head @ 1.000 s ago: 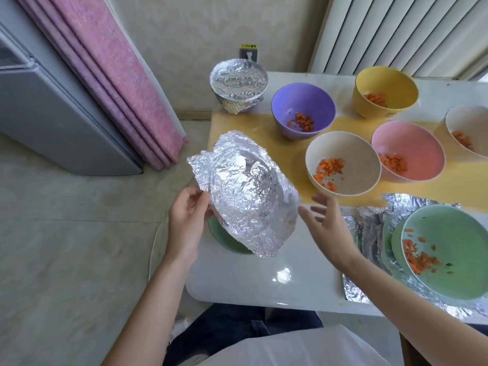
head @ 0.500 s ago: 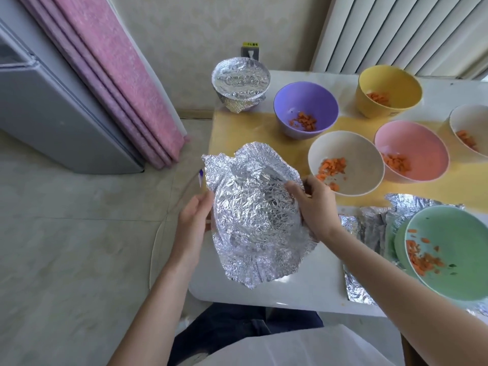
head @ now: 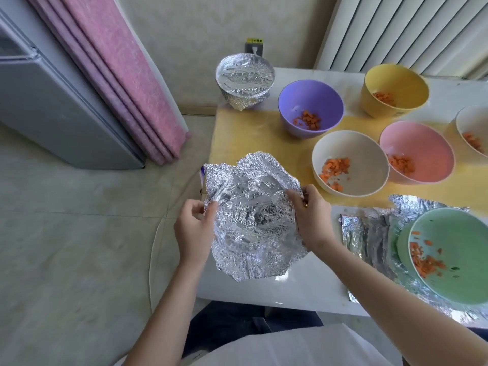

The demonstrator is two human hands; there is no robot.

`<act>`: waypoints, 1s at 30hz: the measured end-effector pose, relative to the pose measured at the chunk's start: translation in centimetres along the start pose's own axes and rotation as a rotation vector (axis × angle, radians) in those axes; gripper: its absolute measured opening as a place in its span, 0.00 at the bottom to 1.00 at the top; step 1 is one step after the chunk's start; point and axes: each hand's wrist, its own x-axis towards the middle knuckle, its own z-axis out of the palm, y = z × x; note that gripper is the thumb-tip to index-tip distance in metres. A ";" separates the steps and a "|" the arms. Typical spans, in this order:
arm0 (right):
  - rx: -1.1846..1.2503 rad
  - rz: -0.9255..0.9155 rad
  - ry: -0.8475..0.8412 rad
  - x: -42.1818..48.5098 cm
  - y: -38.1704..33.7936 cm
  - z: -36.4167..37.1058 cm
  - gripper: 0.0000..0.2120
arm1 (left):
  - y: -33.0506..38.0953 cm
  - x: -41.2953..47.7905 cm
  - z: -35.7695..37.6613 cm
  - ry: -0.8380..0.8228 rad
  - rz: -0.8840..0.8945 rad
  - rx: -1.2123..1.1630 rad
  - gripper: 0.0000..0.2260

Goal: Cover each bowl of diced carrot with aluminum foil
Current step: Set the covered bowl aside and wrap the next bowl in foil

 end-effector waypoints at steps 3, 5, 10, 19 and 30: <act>0.009 -0.032 -0.046 -0.6 0.1 -0.1 0.15 | -0.1 0.8 -0.2 -0.147 -0.047 -0.099 0.10; 0.010 -0.057 -0.087 -1.0 0.5 -0.1 0.15 | 0.5 0.9 -0.3 -0.197 -0.008 -0.101 0.18; 0.132 -0.025 -0.309 -0.5 0.4 -1.5 0.22 | 0.9 1.5 -0.6 -0.292 0.084 -0.109 0.17; 0.292 0.055 -0.391 0.9 -0.9 -2.0 0.10 | 1.8 1.6 -1.0 -0.325 0.195 0.014 0.20; 0.011 -0.102 -0.479 1.3 -0.8 -1.5 0.12 | 3.2 1.0 -0.6 -0.421 -0.107 -0.141 0.10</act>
